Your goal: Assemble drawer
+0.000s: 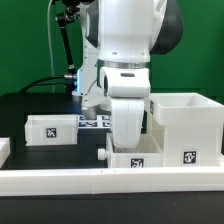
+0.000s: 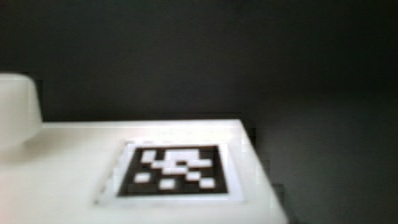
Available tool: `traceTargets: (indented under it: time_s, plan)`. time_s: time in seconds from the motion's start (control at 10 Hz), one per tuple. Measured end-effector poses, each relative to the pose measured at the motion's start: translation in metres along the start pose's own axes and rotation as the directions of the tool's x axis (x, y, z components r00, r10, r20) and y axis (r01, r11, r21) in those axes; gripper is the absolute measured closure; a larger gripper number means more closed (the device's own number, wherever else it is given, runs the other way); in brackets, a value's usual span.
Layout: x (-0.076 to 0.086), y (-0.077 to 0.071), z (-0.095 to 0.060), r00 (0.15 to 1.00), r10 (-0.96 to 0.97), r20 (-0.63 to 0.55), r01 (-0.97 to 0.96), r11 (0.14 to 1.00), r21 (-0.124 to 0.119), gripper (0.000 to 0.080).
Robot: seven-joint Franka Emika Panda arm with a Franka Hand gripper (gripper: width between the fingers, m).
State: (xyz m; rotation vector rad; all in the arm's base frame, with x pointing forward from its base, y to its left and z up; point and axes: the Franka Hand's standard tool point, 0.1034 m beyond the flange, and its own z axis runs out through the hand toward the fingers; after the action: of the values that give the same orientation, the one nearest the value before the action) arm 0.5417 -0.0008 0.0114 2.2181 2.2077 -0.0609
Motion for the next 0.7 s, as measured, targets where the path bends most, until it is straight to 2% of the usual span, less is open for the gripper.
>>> traceTargets:
  time_s: [0.3,0.6,0.7]
  plan:
    - [0.003,0.000,0.000,1.000,0.000,-0.003,0.000,1.000,-0.007,0.0758]
    - [0.017,0.002,-0.001,1.000,0.005,-0.011,-0.005,1.000,-0.010,0.0758]
    - [0.017,0.002,-0.002,1.000,0.008,-0.011,-0.008,1.000,-0.010,0.0758]
